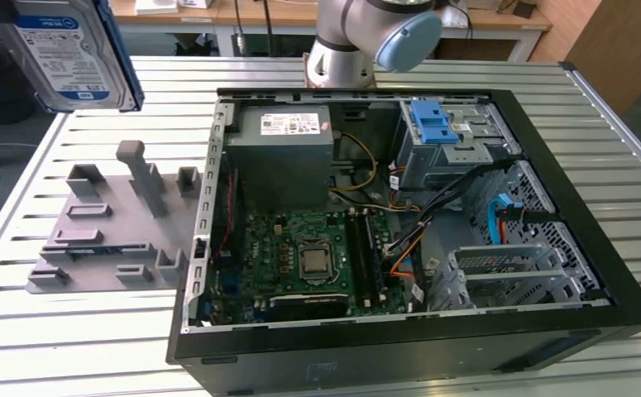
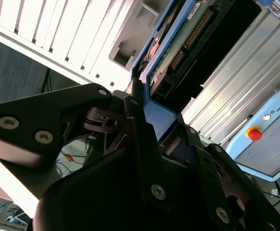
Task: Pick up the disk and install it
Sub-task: 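Pick up the disk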
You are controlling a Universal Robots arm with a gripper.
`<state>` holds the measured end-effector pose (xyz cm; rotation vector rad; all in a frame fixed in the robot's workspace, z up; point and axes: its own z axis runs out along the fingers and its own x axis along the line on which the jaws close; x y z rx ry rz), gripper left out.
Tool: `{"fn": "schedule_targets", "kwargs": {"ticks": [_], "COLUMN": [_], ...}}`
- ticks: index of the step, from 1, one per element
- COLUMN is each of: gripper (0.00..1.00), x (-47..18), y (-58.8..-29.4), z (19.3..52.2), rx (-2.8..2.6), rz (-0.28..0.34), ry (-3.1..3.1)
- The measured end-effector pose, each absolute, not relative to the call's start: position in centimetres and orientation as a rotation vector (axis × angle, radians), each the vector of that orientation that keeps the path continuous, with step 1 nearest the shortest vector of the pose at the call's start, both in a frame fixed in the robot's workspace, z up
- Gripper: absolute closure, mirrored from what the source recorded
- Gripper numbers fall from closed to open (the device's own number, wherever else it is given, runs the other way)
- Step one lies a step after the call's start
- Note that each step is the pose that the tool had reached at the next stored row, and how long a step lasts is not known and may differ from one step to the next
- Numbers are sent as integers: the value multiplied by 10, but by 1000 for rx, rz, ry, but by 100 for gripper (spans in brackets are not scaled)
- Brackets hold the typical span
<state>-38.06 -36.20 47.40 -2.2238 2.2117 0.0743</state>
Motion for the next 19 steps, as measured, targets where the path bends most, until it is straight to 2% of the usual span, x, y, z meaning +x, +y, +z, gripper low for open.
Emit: {"fn": "schedule_targets", "kwargs": {"ticks": [19], "gripper": [64], "x": [-350], "y": [-379], "z": [474], "rx": [-2226], "rz": [80], "ry": [2214]}}
